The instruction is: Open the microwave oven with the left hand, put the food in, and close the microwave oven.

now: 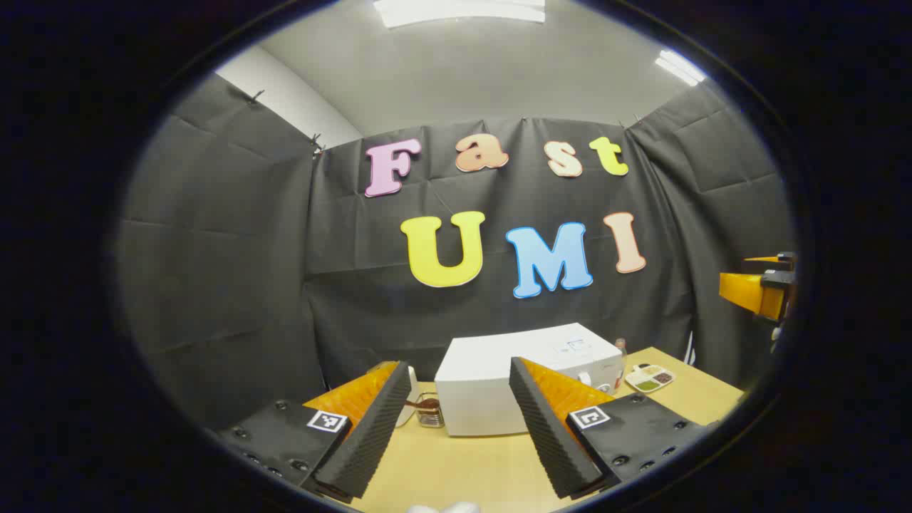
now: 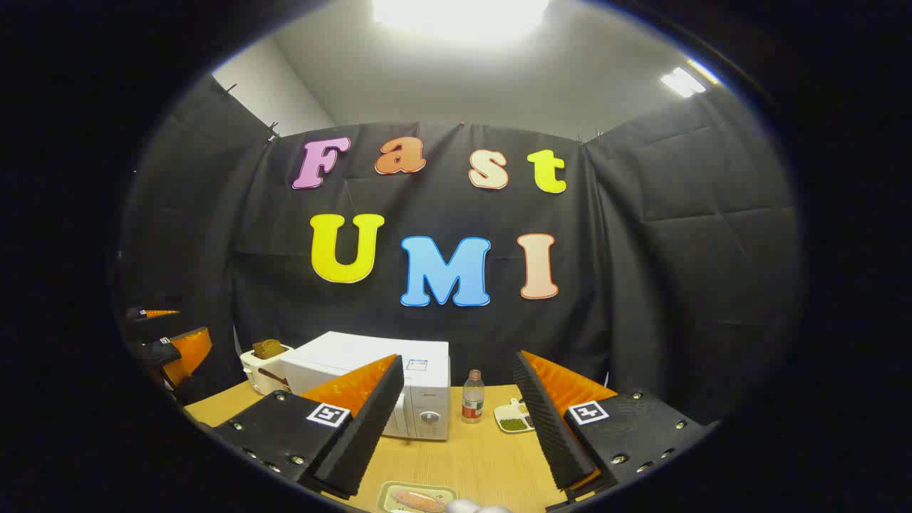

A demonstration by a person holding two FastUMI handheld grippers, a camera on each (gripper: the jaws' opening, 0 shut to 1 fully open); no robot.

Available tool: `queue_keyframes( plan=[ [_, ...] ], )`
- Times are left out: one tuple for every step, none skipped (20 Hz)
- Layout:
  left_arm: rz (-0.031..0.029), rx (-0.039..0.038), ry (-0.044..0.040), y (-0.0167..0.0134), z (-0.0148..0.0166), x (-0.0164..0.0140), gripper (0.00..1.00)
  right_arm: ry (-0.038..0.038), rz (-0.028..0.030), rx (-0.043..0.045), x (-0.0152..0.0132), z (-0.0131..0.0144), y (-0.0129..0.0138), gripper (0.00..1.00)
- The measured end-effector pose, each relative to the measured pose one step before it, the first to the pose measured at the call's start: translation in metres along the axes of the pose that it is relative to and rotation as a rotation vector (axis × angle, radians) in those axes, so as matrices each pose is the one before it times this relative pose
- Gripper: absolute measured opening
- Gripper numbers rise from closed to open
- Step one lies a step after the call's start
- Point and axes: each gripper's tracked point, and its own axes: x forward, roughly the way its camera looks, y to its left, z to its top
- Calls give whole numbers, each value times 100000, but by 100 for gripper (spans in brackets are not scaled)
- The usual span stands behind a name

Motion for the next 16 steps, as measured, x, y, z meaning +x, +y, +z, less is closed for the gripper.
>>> queue_keyframes(
  plan=[
    [2, -77, 96, -102, -220, 77, 95, -68, 33, 254, 57, -10, -69, 96],
    [-1, -103, 283, -166, 71, 41, 95, 459, 458, -181, 61, -59, -2, 96],
    [-170, 11, 174, -154, 77, -134, 95, 523, 476, -398, -3, -154, 9, 96],
    [-63, 109, -542, -154, 359, -84, 95, -327, -94, -341, 74, 194, -145, 95],
    [191, 401, -697, 67, 217, -174, 96, -819, -280, 204, -29, 303, -261, 95],
    [213, 398, -140, -37, 101, 61, 97, -480, -16, 602, -132, 222, -122, 95],
    [54, -173, 45, -7, -55, -130, 99, -356, 145, 694, -109, 25, -109, 96],
    [-131, -315, 210, -127, 93, -1, 99, -172, 38, 229, 17, 119, -38, 95],
    [136, -44, -58, 17, 144, 18, 99, -338, -141, -244, -29, 48, -149, 95],
    [171, 291, -339, 107, 239, 38, 99, -199, -232, -204, 6, 88, -66, 95],
    [62, 540, -503, 45, 153, 28, 99, 364, 91, 265, 64, -150, 10, 95],
    [-190, 571, -336, -38, 201, 62, 99, 131, 170, 490, 123, -164, 93, 95],
    [-135, 451, -158, -100, -83, -8, 99, 161, 3, 382, -152, 37, 34, 96],
    [-129, 229, -5, 23, 16, 72, 99, 79, 117, 130, -20, 10, 110, 96],
    [-29, -41, 100, -16, -90, -163, 99, 10, 70, -69, 25, -136, 22, 96],
    [-44, -222, 150, -69, -84, 47, 99, -57, 143, -142, 42, 7, 85, 95]
  ],
)
